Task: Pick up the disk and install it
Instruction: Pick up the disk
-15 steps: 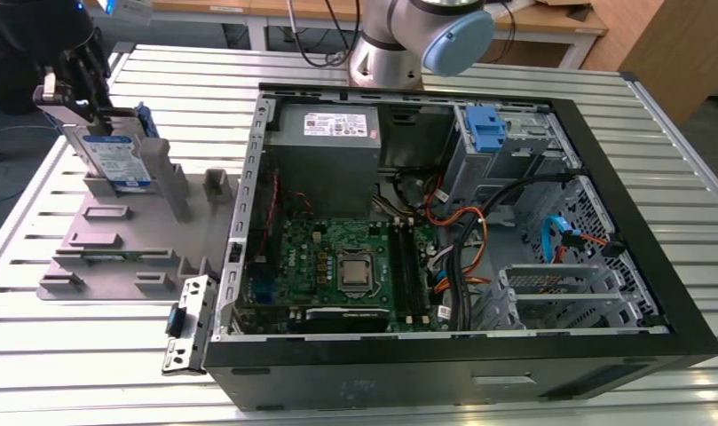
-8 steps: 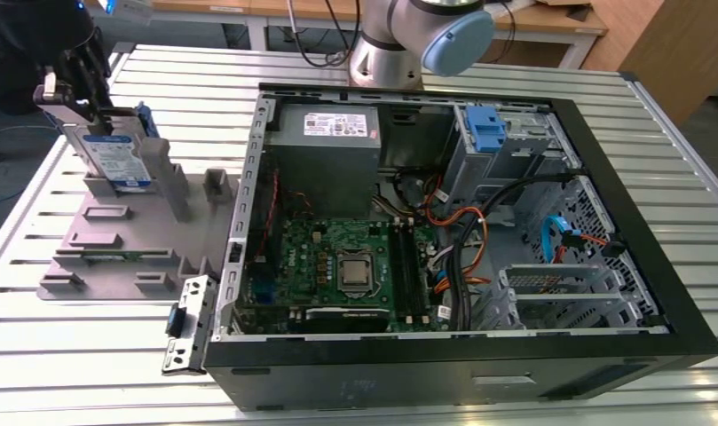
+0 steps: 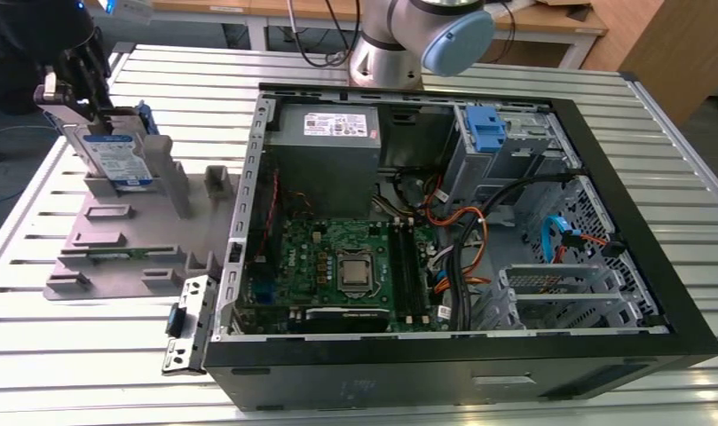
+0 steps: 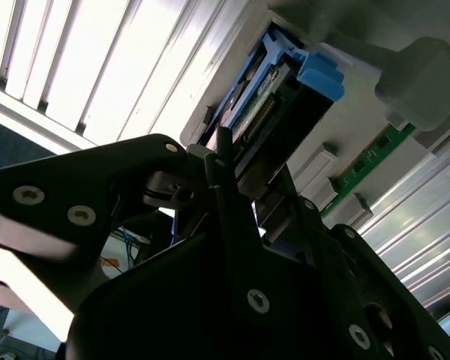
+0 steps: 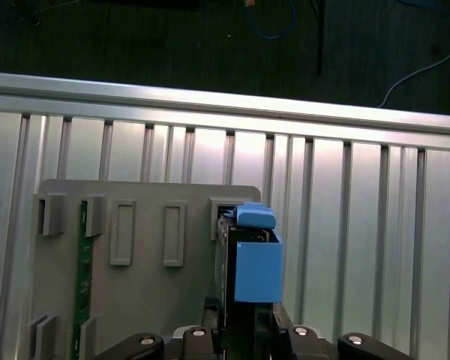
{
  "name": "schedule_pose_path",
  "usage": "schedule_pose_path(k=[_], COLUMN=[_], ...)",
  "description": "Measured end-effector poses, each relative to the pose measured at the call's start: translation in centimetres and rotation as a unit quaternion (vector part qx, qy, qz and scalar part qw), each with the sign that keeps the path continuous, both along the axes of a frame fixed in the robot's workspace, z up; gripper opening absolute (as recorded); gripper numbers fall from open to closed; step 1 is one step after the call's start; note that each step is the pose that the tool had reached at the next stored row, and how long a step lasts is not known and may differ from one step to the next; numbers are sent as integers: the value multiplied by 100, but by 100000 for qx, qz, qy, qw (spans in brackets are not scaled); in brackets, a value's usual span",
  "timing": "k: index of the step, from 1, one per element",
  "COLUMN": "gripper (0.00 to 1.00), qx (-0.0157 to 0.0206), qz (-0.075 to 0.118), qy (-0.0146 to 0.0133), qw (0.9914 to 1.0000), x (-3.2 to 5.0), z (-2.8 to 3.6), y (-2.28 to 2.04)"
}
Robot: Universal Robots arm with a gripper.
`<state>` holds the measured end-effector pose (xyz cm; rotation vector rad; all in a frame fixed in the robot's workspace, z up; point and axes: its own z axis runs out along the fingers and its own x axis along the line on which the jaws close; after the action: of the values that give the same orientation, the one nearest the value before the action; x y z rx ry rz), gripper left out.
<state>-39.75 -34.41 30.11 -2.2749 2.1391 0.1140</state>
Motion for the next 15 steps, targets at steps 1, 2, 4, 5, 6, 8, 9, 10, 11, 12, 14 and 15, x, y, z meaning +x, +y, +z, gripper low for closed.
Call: schedule_pose_path(k=[1, 2, 4, 5, 6, 8, 9, 10, 11, 12, 14, 15], gripper=[36, 36, 36, 36, 36, 36, 36, 36, 36, 36, 36, 36], qx=[-1, -2, 1, -1, -3, -5, -5, -2, -1, -1, -1, 0], qz=[0, -3, -1, -3, -81, -1695, -2498, -3158, -3963, -4451, -4953, -4965], qy=[-2, 0, -2, 0, 3, 4, 6, 2, 1, 0, 1, -1], qw=[100000, 100000, 100000, 100000, 100000, 99986, 99969, 99950, 99921, 99901, 99877, 99877], x=[0, 0, 0, 0, 0, 0, 0, 0, 0, 0, 0, 0], z=[0, 0, 0, 0, 0, -2, -3, -4, -4, -5, -5, -5], y=[0, 1, 2, 2, 2, 2, 2, 2, 2, 2, 2, 2])
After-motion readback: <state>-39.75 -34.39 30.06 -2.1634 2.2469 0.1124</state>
